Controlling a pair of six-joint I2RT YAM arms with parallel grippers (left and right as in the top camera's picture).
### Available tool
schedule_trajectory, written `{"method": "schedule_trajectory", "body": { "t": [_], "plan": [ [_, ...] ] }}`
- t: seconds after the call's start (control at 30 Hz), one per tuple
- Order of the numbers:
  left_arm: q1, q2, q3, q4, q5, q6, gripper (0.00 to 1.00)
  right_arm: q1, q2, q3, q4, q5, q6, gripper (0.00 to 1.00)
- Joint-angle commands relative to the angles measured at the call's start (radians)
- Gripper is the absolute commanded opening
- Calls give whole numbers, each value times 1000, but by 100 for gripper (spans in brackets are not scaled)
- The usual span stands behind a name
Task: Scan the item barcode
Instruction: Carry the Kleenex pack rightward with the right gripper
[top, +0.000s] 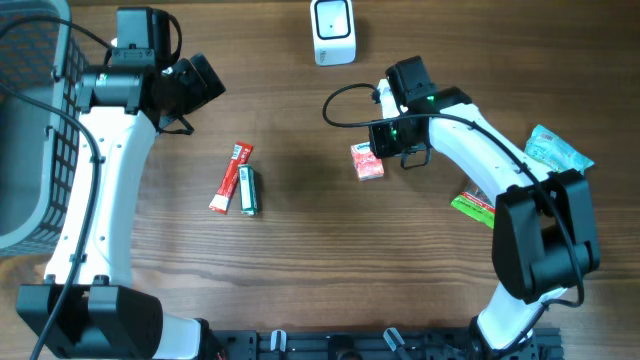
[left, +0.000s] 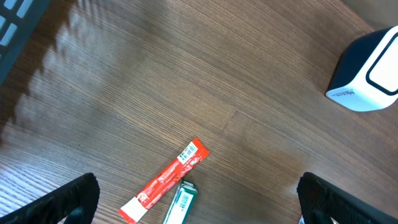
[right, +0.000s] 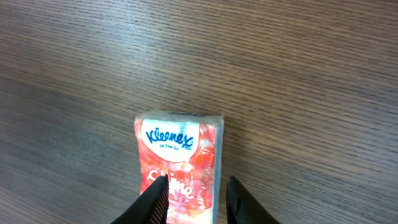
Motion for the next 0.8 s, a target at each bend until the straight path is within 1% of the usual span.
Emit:
{"method": "schedule_trajectory", "body": {
  "t": [0.0,0.17,0.3,0.37,0.47,0.67,0.77],
  "plan": [
    [5,-5,-6,2,-3,4,100,-1,34,-10,1,-48,-18,31],
    [5,-5,-6,2,-3,4,100,-4,45,-10,-11,-51,-18,31],
    [5,-5,-6,2,-3,4,100,-36,45,-10,-22,-118,-20,32],
    [5,-5,-6,2,-3,4,100,-47,45,-10,-31,-117,-22,32],
    [5,-5,-6,2,-3,4,100,-48,54,-10,-32,-117,-45,32],
    [5,-5,-6,2,-3,4,100,-48,95,-10,-32,-118,-45,32],
    [5,-5,-6,2,-3,4,100,-48,104,-11,-35,-165,-48,32]
  ]
}}
